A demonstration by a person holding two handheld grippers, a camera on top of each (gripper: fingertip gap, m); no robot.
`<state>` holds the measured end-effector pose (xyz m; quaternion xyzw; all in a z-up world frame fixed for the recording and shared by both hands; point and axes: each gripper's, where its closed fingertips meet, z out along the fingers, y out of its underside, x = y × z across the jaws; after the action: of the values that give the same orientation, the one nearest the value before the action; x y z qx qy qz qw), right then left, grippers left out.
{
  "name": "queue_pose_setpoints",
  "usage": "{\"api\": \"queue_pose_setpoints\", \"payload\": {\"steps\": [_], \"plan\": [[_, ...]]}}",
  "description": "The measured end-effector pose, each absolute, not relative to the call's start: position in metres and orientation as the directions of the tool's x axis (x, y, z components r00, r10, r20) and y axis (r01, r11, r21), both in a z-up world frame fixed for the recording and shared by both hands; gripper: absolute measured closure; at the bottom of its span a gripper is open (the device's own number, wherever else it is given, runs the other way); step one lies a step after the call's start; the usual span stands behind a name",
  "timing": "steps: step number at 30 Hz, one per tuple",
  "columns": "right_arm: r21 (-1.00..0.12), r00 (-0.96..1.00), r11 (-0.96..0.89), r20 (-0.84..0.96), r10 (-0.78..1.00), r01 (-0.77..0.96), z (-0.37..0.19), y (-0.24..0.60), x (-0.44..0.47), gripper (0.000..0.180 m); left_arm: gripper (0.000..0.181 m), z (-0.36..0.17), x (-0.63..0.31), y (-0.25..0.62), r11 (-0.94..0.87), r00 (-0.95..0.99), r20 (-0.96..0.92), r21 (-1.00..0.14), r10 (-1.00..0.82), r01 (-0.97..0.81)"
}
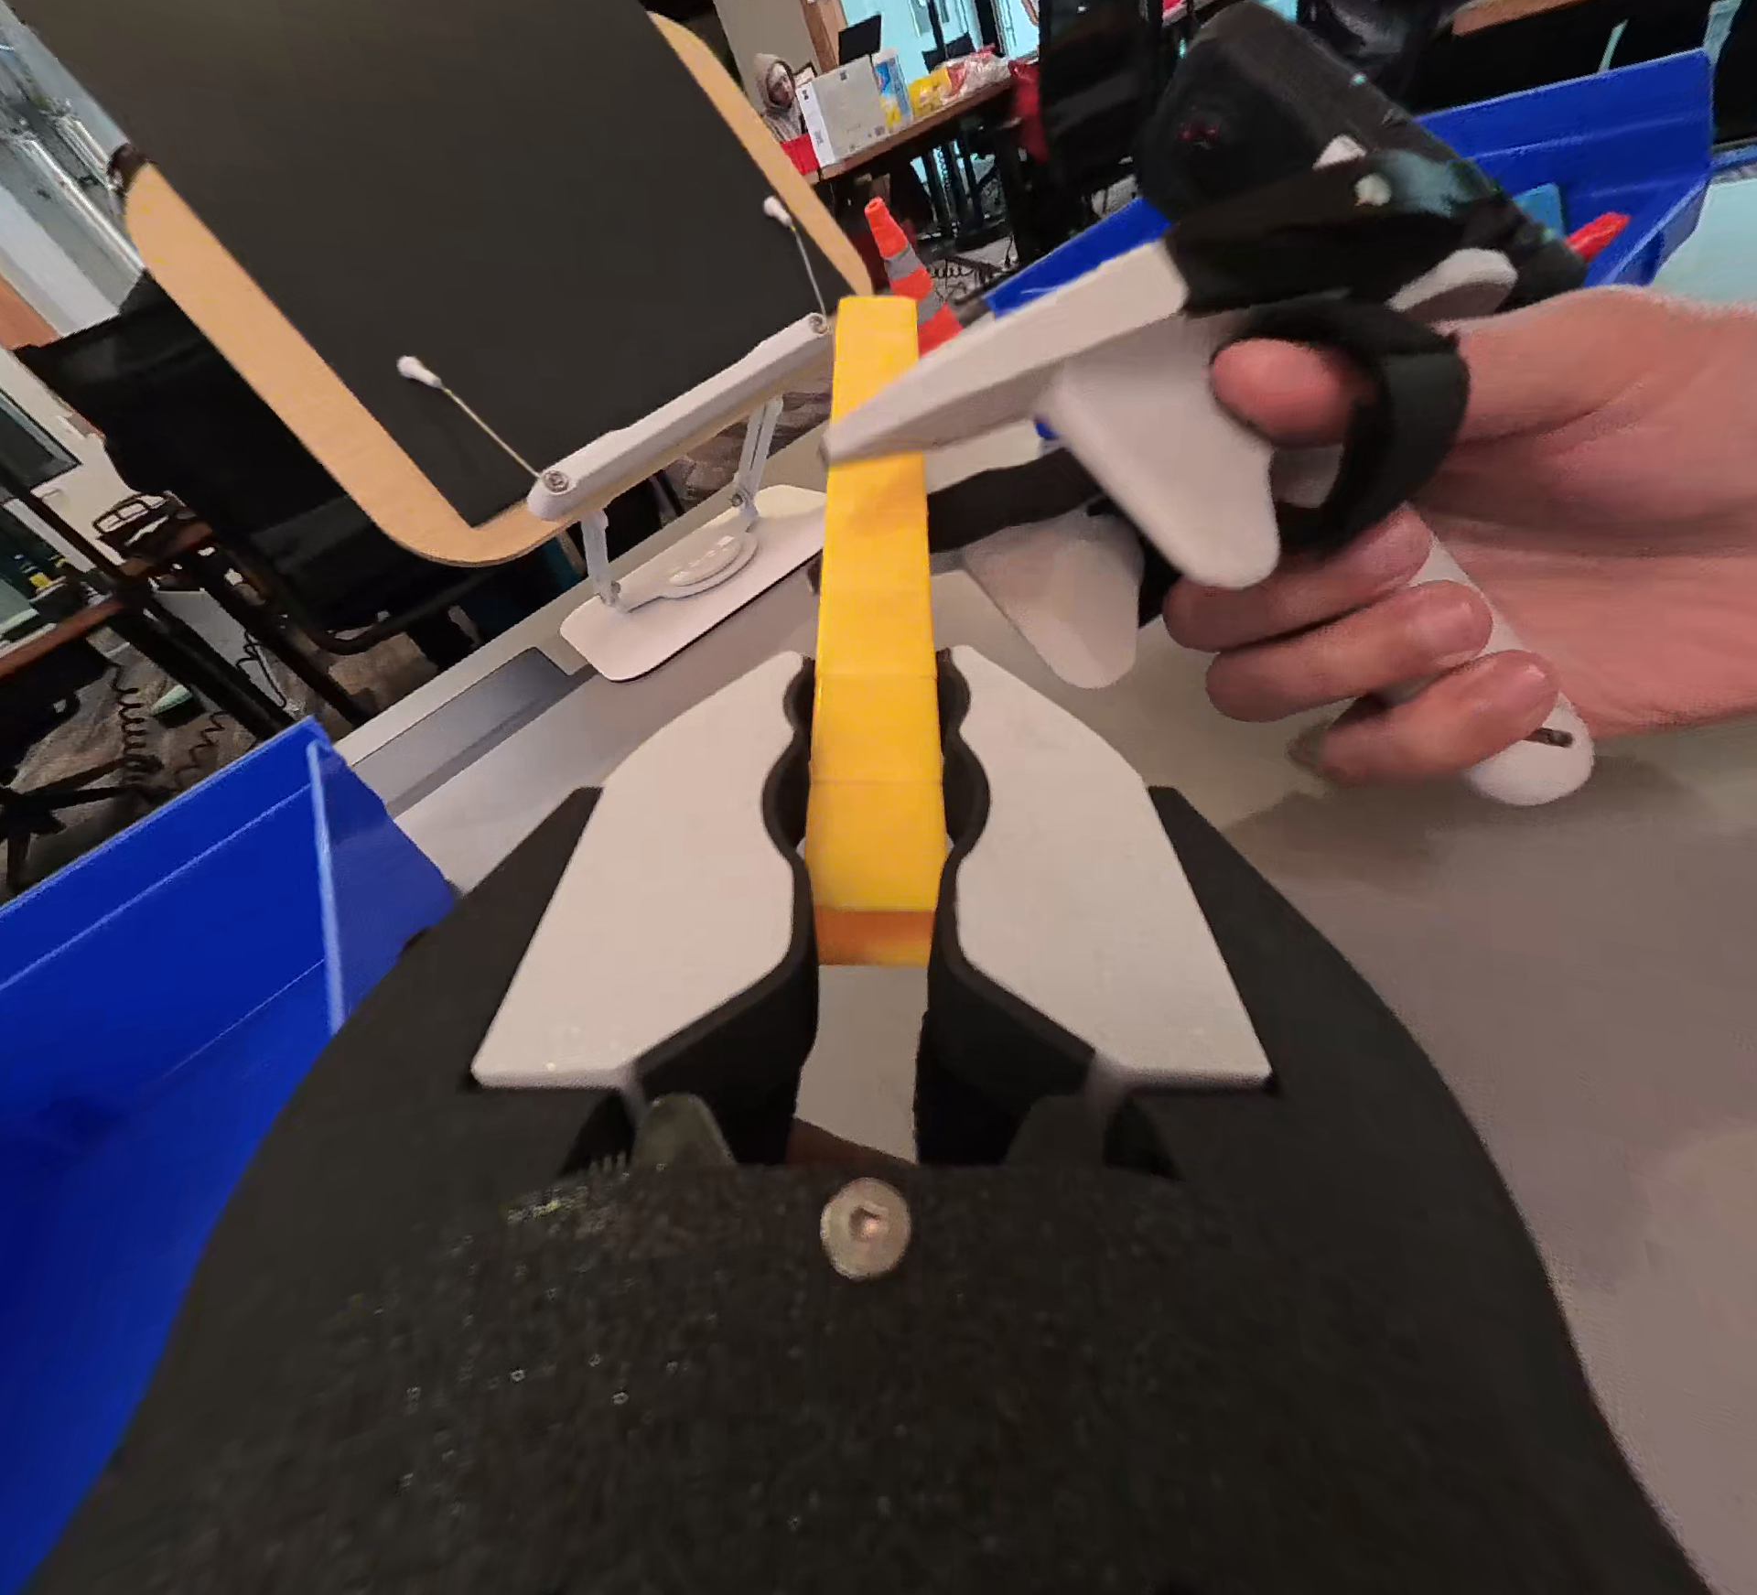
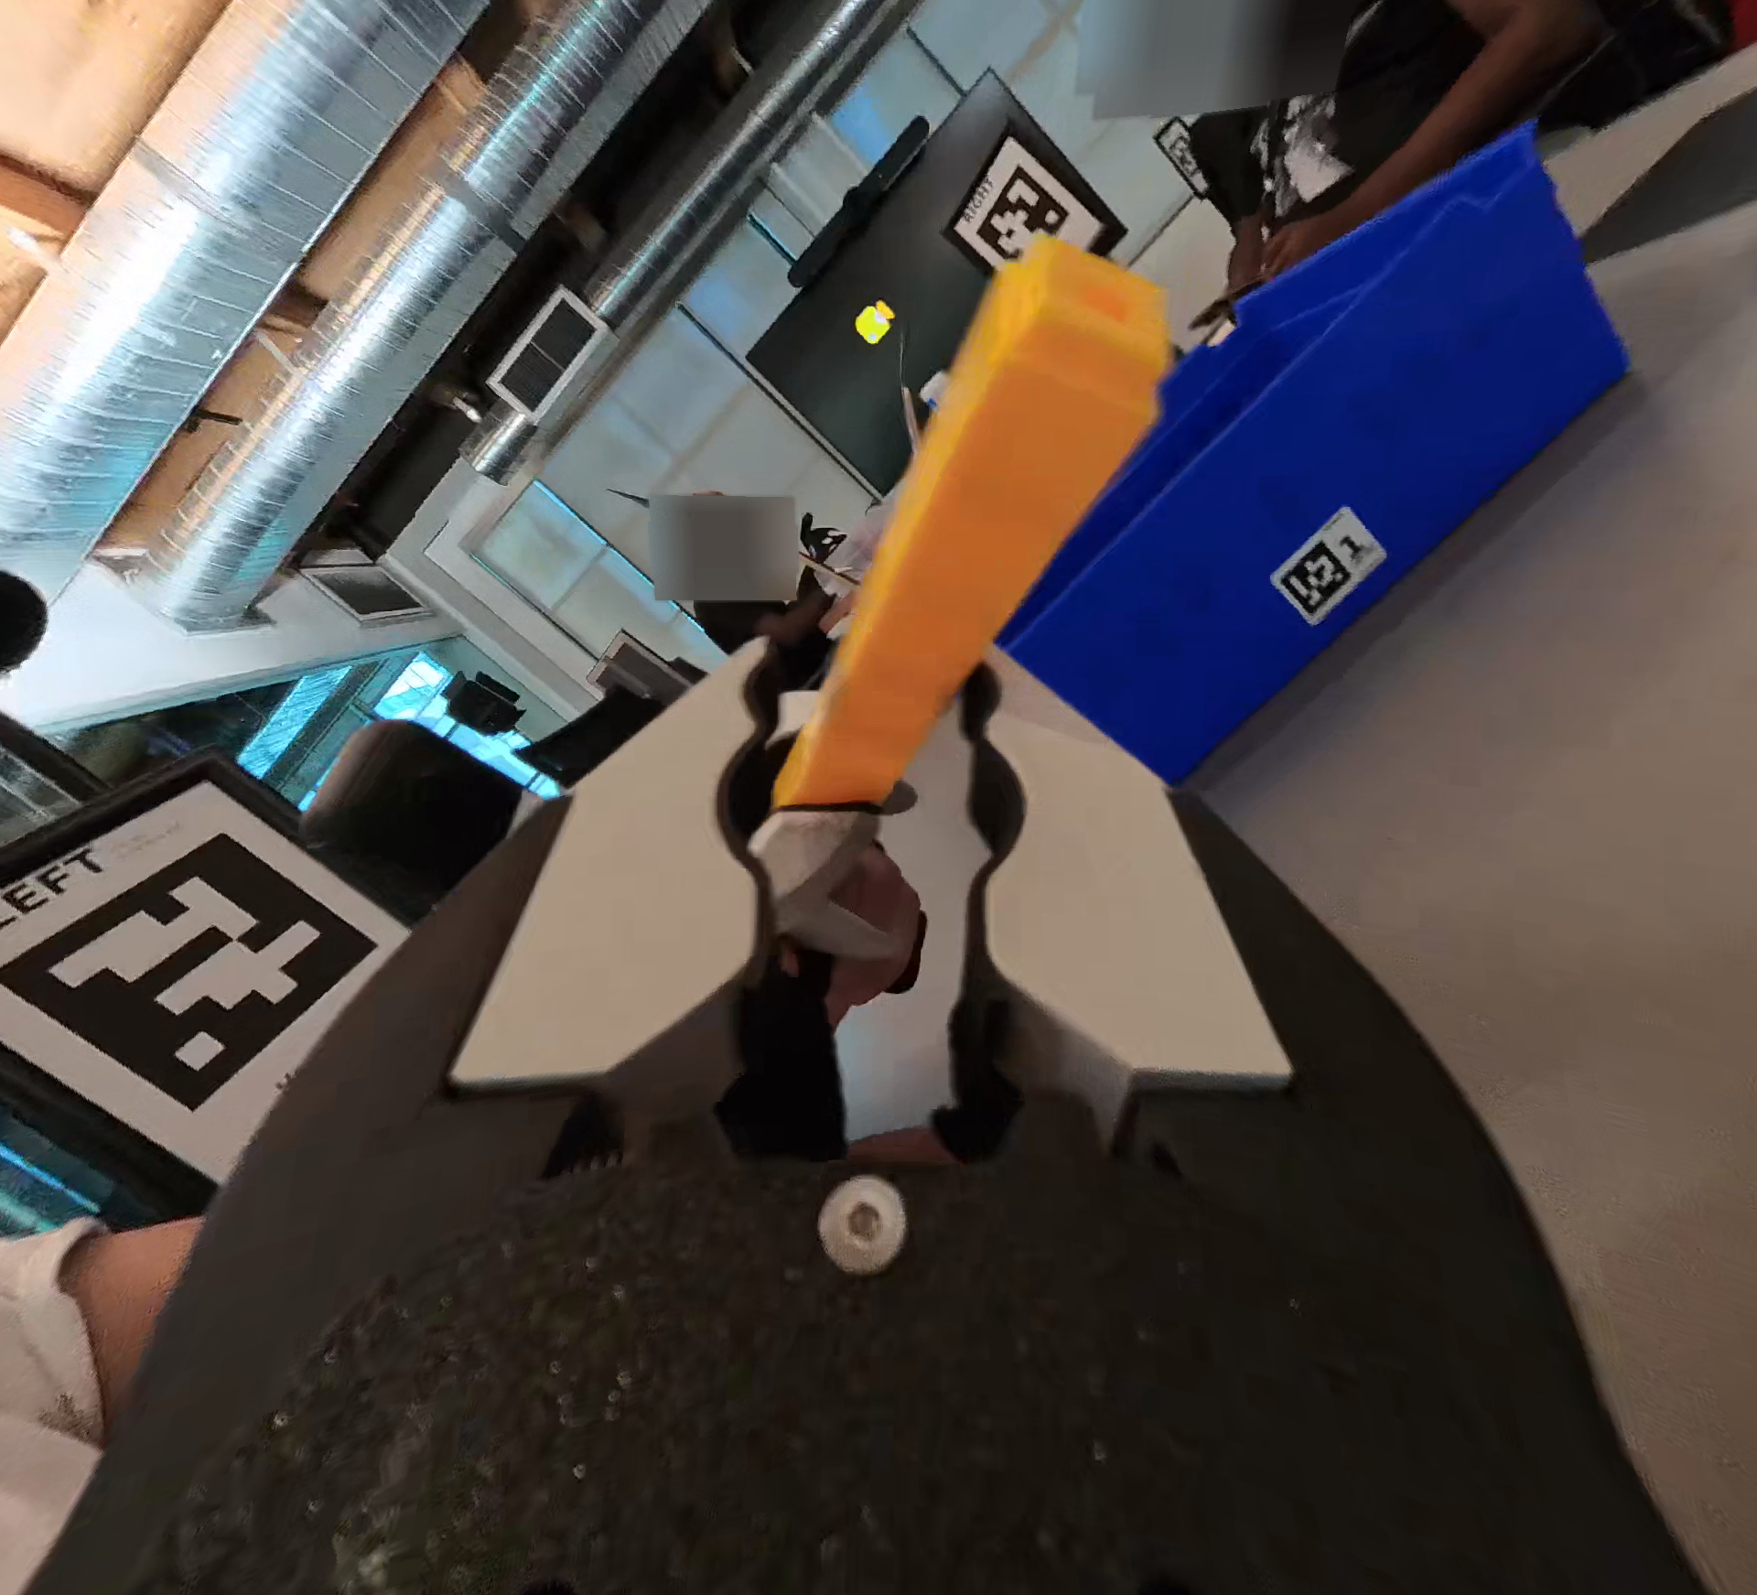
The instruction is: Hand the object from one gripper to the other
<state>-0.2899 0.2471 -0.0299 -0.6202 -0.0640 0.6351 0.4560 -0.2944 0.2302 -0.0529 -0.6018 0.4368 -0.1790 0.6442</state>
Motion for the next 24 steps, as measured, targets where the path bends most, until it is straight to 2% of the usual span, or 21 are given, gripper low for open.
{"api": "queue_pose_setpoints", "payload": {"steps": [1, 8, 12, 14, 17, 19, 21, 24], "plan": [[-0.635, 0.178, -0.586, -0.740, 0.649, -0.503, -0.033, 0.248, -0.288, 0.153, 0.158, -0.053, -0.293, 0.229, 0.215, 0.550, -0.348, -0.932, -0.759, -0.293], [-0.559, 0.099, -0.670, -0.798, 0.594, -0.488, -0.044, 0.250, -0.281, 0.157, 0.157, -0.065, -0.285, 0.229, 0.159, 0.555, -0.312, -0.939, -0.771, -0.306], [-0.577, 0.154, -0.621, -0.786, 0.598, -0.530, -0.041, 0.263, -0.261, 0.158, 0.142, -0.063, -0.286, 0.228, 0.118, 0.558, -0.260, -0.953, -0.788, -0.278], [-0.642, 0.249, -0.531, -0.736, 0.630, -0.553, -0.033, 0.275, -0.235, 0.158, 0.136, -0.065, -0.287, 0.229, 0.086, 0.554, -0.225, -0.960, -0.801, -0.265], [-0.891, 0.588, -0.283, -0.448, 0.674, -0.354, -0.030, 0.288, -0.199, 0.158, 0.136, -0.070, -0.292, 0.233, 0.045, 0.557, -0.182, -0.967, -0.810, -0.251], [-0.991, 0.756, -0.110, -0.132, 0.642, -0.079, -0.032, 0.289, -0.188, 0.158, 0.137, -0.071, -0.293, 0.237, 0.023, 0.563, -0.155, -0.972, -0.812, -0.235], [-0.972, 0.807, 0.019, 0.204, 0.555, 0.233, -0.040, 0.290, -0.184, 0.158, 0.138, -0.071, -0.293, 0.238, -0.001, 0.560, -0.124, -0.976, -0.819, -0.217], [-0.848, 0.743, 0.080, 0.501, 0.444, 0.524, -0.053, 0.293, -0.191, 0.158, 0.139, -0.068, -0.290, 0.232, -0.028, 0.532, -0.072, -0.984, -0.844, -0.177]]}}
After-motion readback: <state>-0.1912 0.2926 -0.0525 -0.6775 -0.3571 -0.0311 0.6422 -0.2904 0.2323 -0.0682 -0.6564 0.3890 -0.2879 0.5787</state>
